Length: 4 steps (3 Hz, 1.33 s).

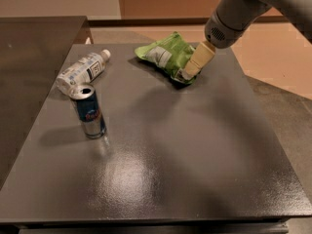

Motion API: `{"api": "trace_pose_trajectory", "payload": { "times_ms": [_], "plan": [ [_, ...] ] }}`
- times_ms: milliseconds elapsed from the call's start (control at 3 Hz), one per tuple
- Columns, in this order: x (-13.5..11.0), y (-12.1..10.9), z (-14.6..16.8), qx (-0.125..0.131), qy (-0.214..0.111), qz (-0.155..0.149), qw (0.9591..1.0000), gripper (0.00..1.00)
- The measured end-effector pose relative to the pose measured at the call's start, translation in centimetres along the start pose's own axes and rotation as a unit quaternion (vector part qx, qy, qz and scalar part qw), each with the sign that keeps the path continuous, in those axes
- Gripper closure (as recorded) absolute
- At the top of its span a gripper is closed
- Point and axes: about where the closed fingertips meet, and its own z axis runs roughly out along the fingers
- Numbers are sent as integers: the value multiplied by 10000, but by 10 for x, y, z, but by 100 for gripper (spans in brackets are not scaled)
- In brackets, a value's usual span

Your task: Move green rice chip bag near redbull can

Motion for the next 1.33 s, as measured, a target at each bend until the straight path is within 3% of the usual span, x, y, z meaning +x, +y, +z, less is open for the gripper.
{"api": "trace_pose_trajectory", "payload": {
  "times_ms": [667, 1333],
  "plan": [
    [-25, -13, 26, -130, -206, 242, 9994, 0],
    [-30, -11, 47, -362, -219, 405, 9983, 0]
  ]
}}
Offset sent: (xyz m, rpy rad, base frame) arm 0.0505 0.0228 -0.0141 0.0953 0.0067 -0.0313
